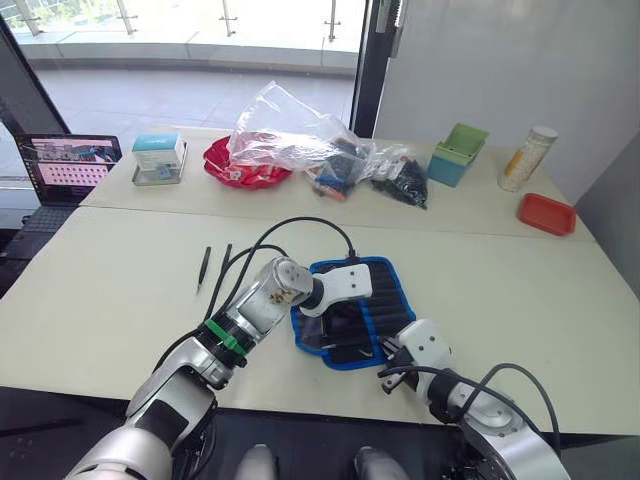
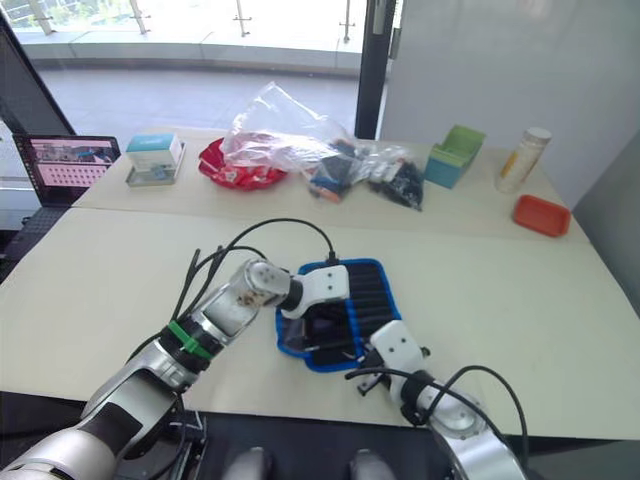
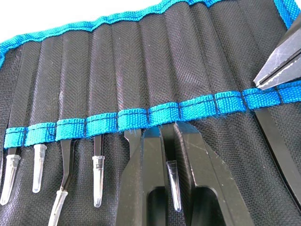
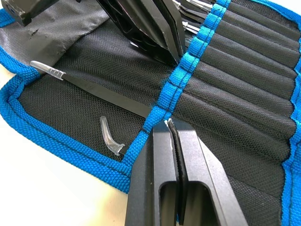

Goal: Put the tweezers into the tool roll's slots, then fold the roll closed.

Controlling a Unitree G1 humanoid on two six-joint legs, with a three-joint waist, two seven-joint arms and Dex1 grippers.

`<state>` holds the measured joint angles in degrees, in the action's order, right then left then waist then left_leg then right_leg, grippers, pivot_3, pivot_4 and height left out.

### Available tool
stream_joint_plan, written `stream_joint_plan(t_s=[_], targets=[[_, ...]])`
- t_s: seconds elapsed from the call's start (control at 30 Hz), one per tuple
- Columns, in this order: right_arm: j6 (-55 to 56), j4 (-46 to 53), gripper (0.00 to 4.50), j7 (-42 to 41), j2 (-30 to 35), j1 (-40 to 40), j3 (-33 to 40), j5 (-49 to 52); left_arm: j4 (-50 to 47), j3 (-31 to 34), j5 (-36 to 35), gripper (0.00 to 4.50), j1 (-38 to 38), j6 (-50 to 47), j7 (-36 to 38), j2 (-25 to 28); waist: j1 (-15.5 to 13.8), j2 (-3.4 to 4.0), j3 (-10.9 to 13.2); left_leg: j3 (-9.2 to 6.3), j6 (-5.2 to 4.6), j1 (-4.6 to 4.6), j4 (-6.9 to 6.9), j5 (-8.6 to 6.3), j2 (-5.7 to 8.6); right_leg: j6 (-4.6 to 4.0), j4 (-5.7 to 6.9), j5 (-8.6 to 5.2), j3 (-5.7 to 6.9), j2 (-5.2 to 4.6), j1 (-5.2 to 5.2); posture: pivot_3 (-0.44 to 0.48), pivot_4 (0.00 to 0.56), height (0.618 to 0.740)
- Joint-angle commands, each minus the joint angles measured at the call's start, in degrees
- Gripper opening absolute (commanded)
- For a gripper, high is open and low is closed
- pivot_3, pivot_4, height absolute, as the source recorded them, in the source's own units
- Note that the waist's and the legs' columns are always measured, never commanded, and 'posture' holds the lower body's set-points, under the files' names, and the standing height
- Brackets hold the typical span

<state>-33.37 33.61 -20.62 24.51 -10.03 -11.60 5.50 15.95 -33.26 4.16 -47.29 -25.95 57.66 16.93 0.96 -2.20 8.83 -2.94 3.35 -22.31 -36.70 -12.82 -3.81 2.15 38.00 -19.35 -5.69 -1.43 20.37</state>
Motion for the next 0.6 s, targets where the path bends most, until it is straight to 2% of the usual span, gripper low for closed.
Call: stream_joint_plan(t_s=[0.03,0.07,0.2,0.37,0.43,0.53,0.6], targets=[[-3.0,-1.6,0.0,-0.3,0.4,-2.5,-1.3,-0.3,1.2,-0.3,0.6,0.02,0.9,1.2,0.7,-0.7,-0.1,0.01,0.0,0.0,0.0,0.0,0.0,0.0,0.01,0.1,0.0,-0.06,0.0,-0.01,-0.01,0.0,0.15,0.723],[-2.8,-1.7,0.0,-0.3,0.3,-2.8,-1.2,-0.2,1.3,0.1,0.5,0.83,1.0,0.8,0.7,-0.8,-0.1,0.01,0.0,0.0,0.0,0.0,0.0,0.0,0.01,0.15,0.0,-0.09,0.0,-0.01,-0.01,0.0,0.15,0.723],[-2.3,-1.9,0.0,-0.4,0.3,-3.5,-1.0,-0.3,-0.7,2.2,-0.5,2.08,1.2,-0.7,2.1,0.3,-0.2,0.02,0.0,-0.09,0.0,-0.09,0.0,-0.01,0.06,-0.06,0.0,0.03,-0.02,0.0,0.0,0.0,0.15,0.723],[-2.0,-2.5,0.0,-1.0,0.7,-3.5,-0.3,-0.1,-9.3,6.2,-3.1,3.72,1.9,-5.0,4.4,5.0,0.0,0.08,0.0,-0.14,-0.01,-0.13,0.0,0.0,0.07,-0.08,0.02,0.03,-0.03,0.01,0.02,0.0,0.15,0.723],[-2.1,-2.9,0.0,-1.3,0.8,-3.1,-0.3,0.0,-13.9,10.0,-5.8,4.41,2.9,-7.5,4.9,7.8,0.0,0.1,0.0,-0.15,0.0,-0.13,0.0,0.0,0.06,-0.08,0.02,0.03,-0.03,0.01,0.03,0.0,0.15,0.723],[-2.0,-3.1,0.0,-1.7,0.9,-3.0,-0.2,0.0,-17.6,14.8,-7.9,4.48,5.0,-7.6,3.5,10.4,0.1,0.11,0.0,-0.16,0.0,-0.16,0.0,-0.01,0.06,-0.08,0.01,0.03,-0.02,0.01,0.04,0.0,0.15,0.723],[-1.9,-3.2,0.0,-1.9,1.1,-3.0,-0.1,0.0,-20.9,22.9,-13.2,4.48,8.4,-8.5,1.5,10.5,0.1,0.13,0.0,-0.16,0.0,-0.15,0.0,-0.01,0.06,-0.08,0.01,0.03,-0.02,0.0,0.03,0.0,0.15,0.723]])
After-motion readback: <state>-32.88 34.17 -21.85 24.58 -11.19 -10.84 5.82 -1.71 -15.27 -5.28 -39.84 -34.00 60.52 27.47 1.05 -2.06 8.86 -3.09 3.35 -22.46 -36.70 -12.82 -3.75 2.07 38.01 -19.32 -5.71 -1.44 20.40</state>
